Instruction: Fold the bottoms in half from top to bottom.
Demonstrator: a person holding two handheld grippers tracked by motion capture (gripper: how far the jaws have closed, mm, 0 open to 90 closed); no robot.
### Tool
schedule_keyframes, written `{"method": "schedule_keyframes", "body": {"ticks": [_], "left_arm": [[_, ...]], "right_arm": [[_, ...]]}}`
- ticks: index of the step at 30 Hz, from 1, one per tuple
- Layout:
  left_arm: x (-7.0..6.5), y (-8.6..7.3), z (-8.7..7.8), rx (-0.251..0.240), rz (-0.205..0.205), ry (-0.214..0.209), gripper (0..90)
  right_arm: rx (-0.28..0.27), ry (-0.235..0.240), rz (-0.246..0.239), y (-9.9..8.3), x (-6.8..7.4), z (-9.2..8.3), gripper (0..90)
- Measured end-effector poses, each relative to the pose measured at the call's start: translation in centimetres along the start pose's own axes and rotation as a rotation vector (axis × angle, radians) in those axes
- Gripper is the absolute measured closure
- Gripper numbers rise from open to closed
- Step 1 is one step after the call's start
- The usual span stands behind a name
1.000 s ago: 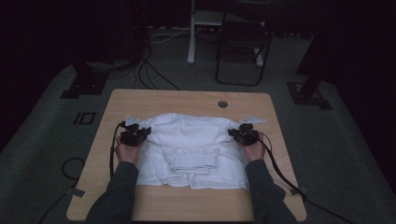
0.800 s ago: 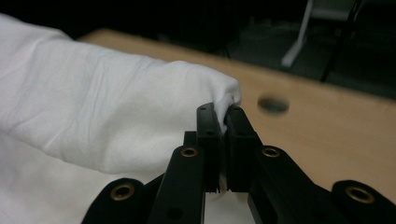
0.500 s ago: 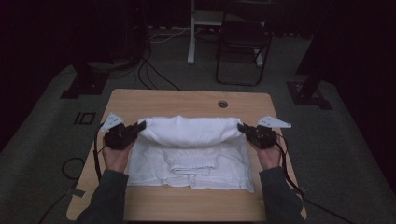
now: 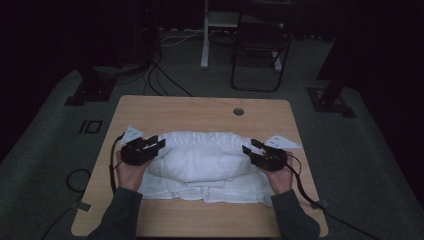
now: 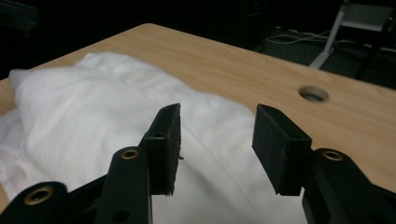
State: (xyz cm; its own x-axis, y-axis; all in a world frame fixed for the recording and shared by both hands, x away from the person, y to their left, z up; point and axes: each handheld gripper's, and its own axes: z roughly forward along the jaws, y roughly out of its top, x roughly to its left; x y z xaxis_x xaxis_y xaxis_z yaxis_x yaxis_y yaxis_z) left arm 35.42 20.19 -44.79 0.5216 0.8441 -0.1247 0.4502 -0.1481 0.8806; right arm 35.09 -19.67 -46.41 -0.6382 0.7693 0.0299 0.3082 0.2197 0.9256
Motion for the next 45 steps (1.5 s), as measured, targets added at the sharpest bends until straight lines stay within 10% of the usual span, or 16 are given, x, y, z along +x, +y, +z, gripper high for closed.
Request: {"method": "schedule_keyframes", "body": {"ticks": [7,13,36,45], "left_arm": [[-2.5,-0.4,5.1,0.106,0.039,-0.028,63.1],[-2.2,-2.9,7.3,0.209,0.006,-0.048,64.6],[-3.4,-8.9,3.4,0.22,0.056,-0.047,62.9],[-2.0,-11.1,0.5,0.207,0.079,0.126,66.9]], "right_arm": [[0.125,-0.03,0.001,0.0,1.7,5.9,58.3],[0.213,-0.052,0.032,-1.8,1.3,7.4,58.4],[0.258,-0.015,-0.006,-6.8,3.9,3.6,57.9],[0.306,-0.023,-0.004,-9.0,3.2,2.1,64.5]]}}
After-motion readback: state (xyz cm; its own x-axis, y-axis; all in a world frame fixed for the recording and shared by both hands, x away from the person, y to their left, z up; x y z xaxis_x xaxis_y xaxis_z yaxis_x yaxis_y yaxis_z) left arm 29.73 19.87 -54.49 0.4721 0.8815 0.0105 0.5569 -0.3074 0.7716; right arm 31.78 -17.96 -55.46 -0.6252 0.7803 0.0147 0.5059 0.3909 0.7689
